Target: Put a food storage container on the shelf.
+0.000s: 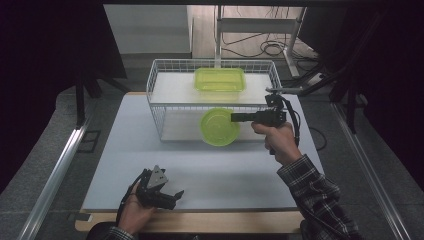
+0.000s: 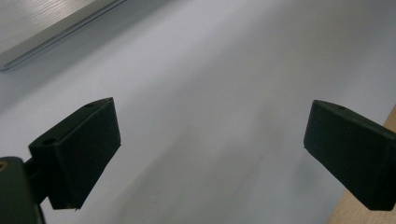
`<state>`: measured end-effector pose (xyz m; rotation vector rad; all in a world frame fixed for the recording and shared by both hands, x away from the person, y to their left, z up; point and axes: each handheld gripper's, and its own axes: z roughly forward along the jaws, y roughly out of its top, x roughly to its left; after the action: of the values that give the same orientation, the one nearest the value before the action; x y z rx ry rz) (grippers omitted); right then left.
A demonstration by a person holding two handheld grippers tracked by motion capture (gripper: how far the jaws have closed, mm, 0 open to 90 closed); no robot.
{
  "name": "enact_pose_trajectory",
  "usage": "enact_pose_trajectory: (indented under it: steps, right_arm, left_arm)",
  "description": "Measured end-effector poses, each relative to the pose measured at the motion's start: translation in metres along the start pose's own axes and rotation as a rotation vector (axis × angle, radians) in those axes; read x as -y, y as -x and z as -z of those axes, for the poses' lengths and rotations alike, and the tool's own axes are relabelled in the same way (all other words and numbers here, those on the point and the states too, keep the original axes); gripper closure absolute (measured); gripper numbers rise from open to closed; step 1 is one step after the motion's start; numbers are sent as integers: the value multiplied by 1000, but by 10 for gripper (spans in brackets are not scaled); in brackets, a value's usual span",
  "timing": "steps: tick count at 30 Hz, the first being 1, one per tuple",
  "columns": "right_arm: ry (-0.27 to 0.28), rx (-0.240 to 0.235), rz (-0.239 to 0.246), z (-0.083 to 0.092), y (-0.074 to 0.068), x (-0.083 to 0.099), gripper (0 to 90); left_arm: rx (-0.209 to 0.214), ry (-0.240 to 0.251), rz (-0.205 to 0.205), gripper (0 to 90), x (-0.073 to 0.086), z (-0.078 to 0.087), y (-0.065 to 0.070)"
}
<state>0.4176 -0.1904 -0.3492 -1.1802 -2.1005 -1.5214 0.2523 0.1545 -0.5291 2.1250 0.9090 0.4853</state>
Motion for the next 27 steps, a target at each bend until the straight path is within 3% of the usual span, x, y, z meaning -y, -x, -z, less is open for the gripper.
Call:
enact_pose_trajectory:
  steps: [13,27]
  right_arm:
    - [46,6,5,9,-9,-20,812]
    - [86,45,32,13,-21,-47,812]
  left_arm:
    - [-1,-4,-4,36,0,0,0]
    - [-1,-6,-3,35,0,0,0]
